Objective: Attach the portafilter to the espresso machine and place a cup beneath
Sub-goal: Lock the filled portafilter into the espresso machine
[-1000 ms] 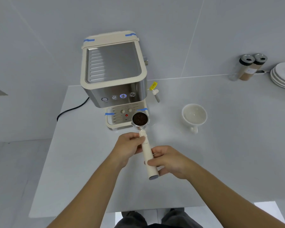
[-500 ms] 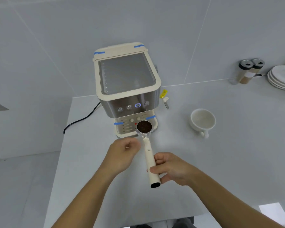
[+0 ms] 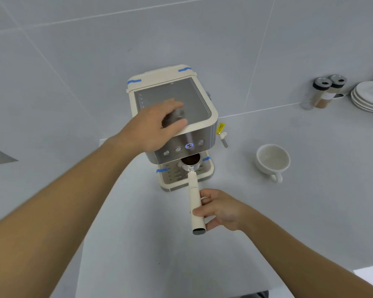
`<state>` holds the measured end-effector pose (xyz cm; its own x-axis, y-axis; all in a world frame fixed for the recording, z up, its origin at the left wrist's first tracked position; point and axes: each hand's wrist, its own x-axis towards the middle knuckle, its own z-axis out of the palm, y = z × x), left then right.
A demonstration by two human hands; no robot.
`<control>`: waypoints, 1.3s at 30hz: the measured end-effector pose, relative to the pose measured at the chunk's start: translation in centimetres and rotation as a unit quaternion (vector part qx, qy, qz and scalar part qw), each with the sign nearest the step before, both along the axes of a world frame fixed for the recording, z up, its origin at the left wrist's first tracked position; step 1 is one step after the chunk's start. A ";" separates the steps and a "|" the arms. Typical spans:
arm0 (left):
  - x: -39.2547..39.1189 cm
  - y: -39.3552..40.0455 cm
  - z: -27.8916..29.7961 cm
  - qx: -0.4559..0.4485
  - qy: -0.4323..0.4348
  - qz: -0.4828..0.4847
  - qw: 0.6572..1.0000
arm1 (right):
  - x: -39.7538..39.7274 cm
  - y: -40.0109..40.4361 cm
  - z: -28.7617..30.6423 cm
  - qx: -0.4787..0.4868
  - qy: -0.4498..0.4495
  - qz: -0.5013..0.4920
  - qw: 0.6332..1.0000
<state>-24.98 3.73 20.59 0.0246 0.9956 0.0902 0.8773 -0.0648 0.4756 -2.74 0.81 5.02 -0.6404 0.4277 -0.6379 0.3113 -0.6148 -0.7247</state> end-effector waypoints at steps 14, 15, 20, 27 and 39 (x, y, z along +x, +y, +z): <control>-1.2 3.2 -0.9 -0.042 0.171 -0.041 0.984 | -2.4 1.1 0.5 0.011 0.022 -0.039 0.999; -1.3 3.3 -1.0 -0.046 0.176 -0.046 0.982 | -2.4 1.2 0.5 0.012 0.024 -0.037 0.999; -1.2 3.2 -1.2 -0.065 0.181 -0.048 0.980 | -3.2 1.4 0.1 0.013 0.036 -0.037 0.999; -0.9 3.0 -1.1 -0.055 0.173 -0.045 0.982 | -5.1 2.1 -0.1 0.007 0.058 -0.065 0.996; -1.0 3.2 -1.3 -0.046 0.164 -0.041 0.985 | -9.3 0.3 0.0 0.000 0.100 -0.132 0.986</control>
